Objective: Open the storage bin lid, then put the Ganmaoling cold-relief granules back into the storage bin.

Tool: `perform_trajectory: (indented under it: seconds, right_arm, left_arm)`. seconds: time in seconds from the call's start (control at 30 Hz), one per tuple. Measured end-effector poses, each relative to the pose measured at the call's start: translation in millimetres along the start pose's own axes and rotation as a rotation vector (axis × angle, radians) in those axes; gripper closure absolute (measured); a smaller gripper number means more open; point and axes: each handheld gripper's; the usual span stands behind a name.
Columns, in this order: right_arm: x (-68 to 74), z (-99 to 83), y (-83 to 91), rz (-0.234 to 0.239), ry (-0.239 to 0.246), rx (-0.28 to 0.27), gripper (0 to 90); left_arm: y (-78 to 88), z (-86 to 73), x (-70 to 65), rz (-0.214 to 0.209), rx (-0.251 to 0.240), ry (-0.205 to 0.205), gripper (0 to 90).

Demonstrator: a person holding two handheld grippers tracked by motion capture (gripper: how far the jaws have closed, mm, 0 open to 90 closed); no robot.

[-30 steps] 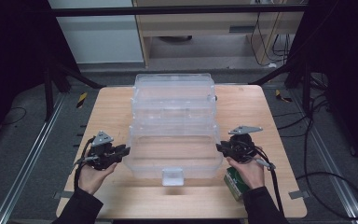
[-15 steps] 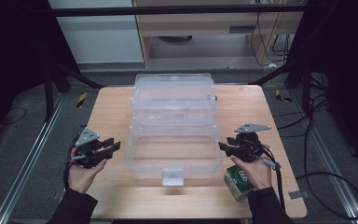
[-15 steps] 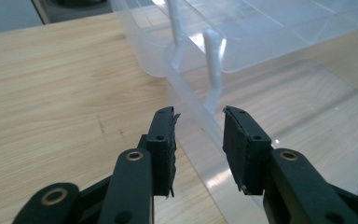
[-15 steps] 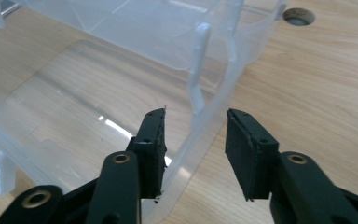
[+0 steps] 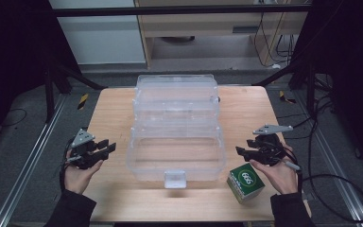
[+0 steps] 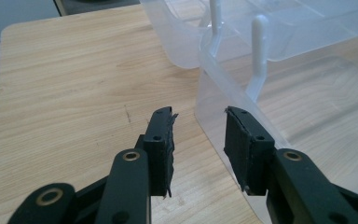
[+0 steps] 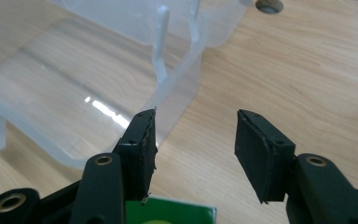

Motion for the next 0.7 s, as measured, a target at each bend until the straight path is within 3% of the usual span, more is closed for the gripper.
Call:
perform_trajectory:
  seconds: [0.17, 0.3, 0.53, 0.7]
  right_arm:
    - [-1.2, 2.8, 4.9, 0.021, 0.04, 0.059, 46.1]
    - [-2.6, 5.3, 8.6, 0.02, 0.063, 0.095, 37.9]
    - [-2.8, 0.3, 14.9, 0.014, 0.028, 0.135, 24.5]
    - [-1.6, -4.7, 15.5, 0.008, 0.001, 0.175, 20.5]
  left_arm:
    - [0.7, -0.4, 2.5, -0.001, -0.001, 0.002, 61.1]
    - [0.6, -1.3, 4.8, 0.001, 0.002, 0.006, 60.9]
    - [-1.0, -2.3, 5.6, 0.001, 0.01, 0.007, 60.1]
    - [-2.5, -3.2, 7.1, 0.005, 0.017, 0.013, 59.4]
Point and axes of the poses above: each handheld gripper's, and its own axes: y roughly backward along the jaws, z roughly out of its top, x roughly to its left, and after that the axes turned 6 degrees about -z, right-handed
